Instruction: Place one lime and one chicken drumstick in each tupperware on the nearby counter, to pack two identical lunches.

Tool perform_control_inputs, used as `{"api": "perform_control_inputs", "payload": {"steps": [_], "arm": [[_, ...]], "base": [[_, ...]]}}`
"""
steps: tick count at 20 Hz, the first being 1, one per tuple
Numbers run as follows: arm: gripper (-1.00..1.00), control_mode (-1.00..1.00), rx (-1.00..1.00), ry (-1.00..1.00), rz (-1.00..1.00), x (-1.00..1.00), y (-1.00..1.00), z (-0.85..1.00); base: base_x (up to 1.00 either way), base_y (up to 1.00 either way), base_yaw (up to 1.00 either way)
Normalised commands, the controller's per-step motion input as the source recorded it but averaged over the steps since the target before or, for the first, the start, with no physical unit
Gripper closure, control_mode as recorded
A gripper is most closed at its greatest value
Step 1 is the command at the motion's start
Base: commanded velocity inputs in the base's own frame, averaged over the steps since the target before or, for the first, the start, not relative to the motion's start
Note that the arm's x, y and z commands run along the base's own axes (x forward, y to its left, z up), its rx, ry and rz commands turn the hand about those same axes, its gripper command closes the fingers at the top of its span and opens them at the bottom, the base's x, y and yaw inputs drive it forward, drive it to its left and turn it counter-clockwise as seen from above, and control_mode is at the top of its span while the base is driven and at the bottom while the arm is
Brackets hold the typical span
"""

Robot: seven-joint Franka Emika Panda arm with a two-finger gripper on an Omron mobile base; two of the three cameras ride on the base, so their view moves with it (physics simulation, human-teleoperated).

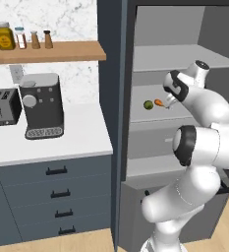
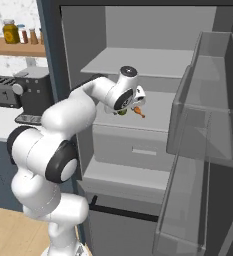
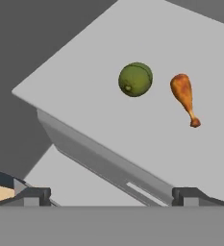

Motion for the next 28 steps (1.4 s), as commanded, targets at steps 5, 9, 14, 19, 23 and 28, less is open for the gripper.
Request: {"api": "perform_control_inputs", "payload": {"steps": [5,9,14,19,23,28], "arm": [[-1.00,-1.00,0.00,0.00,0.00,0.32,-0.02,-0.11],[-1.00,-1.00,0.00,0.00,0.00,0.23,-0.09,-0.12],[-1.00,-1.00,0.00,-0.02,0.00,0.08,-0.07,-0.08],[-1.00,-1.00,0.00,-0.03,0.00,0.10,0.00,-0.10],[-1.00,-1.00,-0.02,-0.03,0.00,0.21,0.00,-0.13],[-1.00,-1.00,-0.02,-0.04,0.00,0.20,0.00,-0.09]], "base": [[0.00,0.00,0.00],[0.00,0.00,0.00],[0.00,0.00,0.00],[0.00,0.00,0.00],[0.00,0.00,0.00],[0.00,0.00,0.00]]}}
